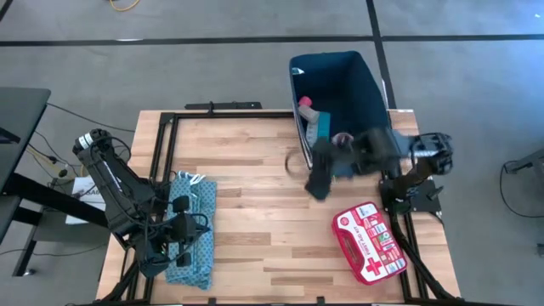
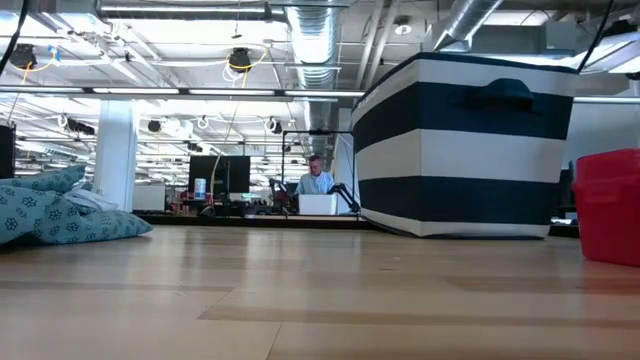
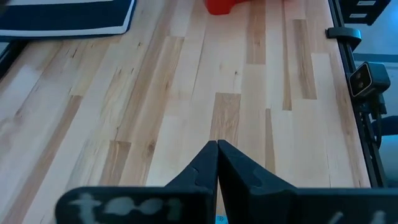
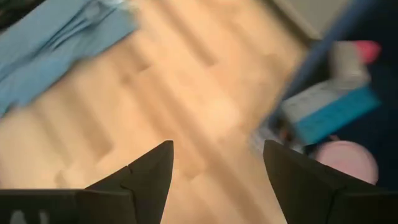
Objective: Pick & place medical supplies in basket/bin
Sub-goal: Put the red first aid kit into the blue bin
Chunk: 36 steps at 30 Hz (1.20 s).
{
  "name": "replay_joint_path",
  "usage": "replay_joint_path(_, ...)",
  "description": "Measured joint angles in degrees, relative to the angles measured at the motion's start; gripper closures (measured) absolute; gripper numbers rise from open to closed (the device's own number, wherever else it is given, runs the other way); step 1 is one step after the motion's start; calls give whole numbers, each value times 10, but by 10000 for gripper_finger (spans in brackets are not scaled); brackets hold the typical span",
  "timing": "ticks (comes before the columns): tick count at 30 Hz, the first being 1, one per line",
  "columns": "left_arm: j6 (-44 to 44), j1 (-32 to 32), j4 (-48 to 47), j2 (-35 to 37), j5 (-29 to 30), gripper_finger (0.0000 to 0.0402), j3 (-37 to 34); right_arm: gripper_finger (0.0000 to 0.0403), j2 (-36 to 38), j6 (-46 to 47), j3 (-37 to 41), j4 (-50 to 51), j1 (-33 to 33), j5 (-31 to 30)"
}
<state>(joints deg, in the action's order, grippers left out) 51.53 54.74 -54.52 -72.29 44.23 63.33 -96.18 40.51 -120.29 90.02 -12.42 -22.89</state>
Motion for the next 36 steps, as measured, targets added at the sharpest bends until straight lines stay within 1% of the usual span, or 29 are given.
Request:
replay_joint_path(2,0,0,0,0,0,401,0,158,-9,11,0,0,-43,5)
replay_joint_path(5,12,0,0,0,16,401,0,158,-27,82,0,0,-94,6)
replay_joint_path(7,16,0,0,0,40,401,0,158,-36,133,5,-1,-114,8)
replay_joint_path(9,8,0,0,0,51,401,0,158,-42,172,24,0,-127,28)
replay_joint_path(11,-7,0,-1,0,56,401,0,158,-44,198,54,0,-137,60)
replay_joint_path(14,-34,0,-2,0,56,401,0,158,-41,250,118,0,-150,87)
replay_joint_path(20,-83,0,-20,0,60,401,0,158,-34,394,248,-1,-180,200)
replay_joint_path(22,-83,0,-40,0,68,401,0,158,-36,446,278,-18,-195,233)
replay_joint_path(24,-82,0,-62,0,88,401,0,158,-43,489,303,-43,-210,252)
replay_joint_path(28,-56,0,-108,0,127,401,0,158,-42,553,337,-91,-244,274)
replay_joint_path(32,-28,0,-135,0,130,402,0,158,-44,642,363,-103,-278,276)
replay_joint_path(36,-27,0,-140,0,131,401,0,158,-45,703,392,-143,-307,276)
